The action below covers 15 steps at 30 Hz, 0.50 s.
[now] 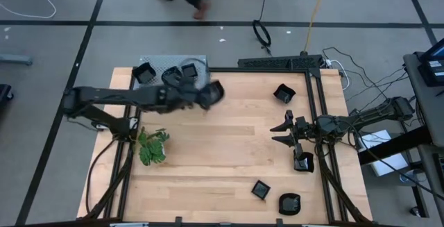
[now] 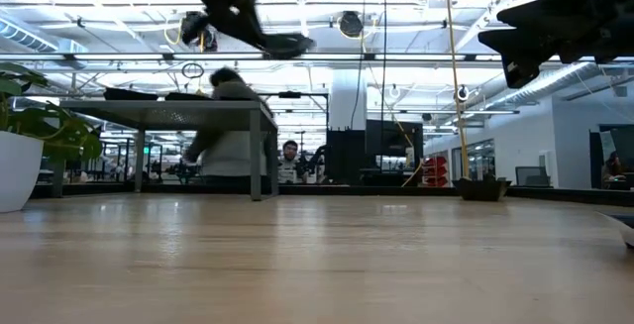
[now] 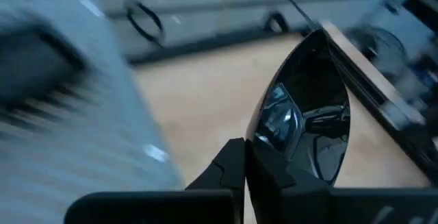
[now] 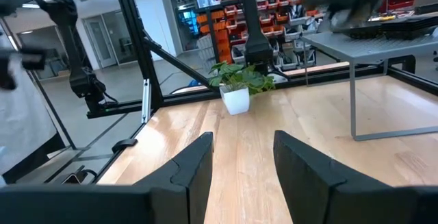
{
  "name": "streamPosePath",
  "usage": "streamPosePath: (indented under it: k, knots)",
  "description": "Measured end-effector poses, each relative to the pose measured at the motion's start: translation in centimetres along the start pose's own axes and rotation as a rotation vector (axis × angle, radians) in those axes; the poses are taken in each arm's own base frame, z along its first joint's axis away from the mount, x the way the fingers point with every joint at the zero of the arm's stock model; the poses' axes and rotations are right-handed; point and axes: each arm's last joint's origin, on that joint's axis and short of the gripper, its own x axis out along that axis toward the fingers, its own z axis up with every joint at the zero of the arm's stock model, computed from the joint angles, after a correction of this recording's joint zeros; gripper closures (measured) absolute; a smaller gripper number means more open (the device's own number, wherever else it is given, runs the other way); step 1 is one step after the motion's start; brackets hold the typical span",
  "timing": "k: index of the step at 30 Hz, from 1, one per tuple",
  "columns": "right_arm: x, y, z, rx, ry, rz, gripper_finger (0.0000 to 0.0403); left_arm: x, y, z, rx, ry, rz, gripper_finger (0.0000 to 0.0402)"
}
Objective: Pick & Place Mini shaped plates
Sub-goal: Stack the leaf shaped plate on top of the leaf plate on the shelf
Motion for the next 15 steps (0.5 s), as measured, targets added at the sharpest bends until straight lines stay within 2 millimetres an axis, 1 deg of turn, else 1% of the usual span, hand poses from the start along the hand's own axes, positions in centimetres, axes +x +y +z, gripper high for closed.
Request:
streamPosePath:
  k: [3, 6, 11, 15]
  knots:
    - [0.0, 0.0, 0.0, 0.000, 0.001, 0.000, 0.0261, -2.2, 2.1, 1.8, 0.022, -0.071, 0.085, 0.0398]
    - [0.0, 0.0, 0.0, 0.000, 0.000, 0.000, 0.0261, -3.9, 4.4, 3.0, 0.045, -0.078, 0.174, 0.0394]
    - [0.0, 0.0, 0.0, 0.000, 0.000, 0.000, 0.0261, -6.1, 8.0, 3.9, 0.054, -0.029, 0.298, 0.0387]
    - [0.0, 0.0, 0.0, 0.000, 0.000, 0.000, 0.0261, -7.0, 10.0, 4.4, 0.079, 0.004, 0.390, 0.0386]
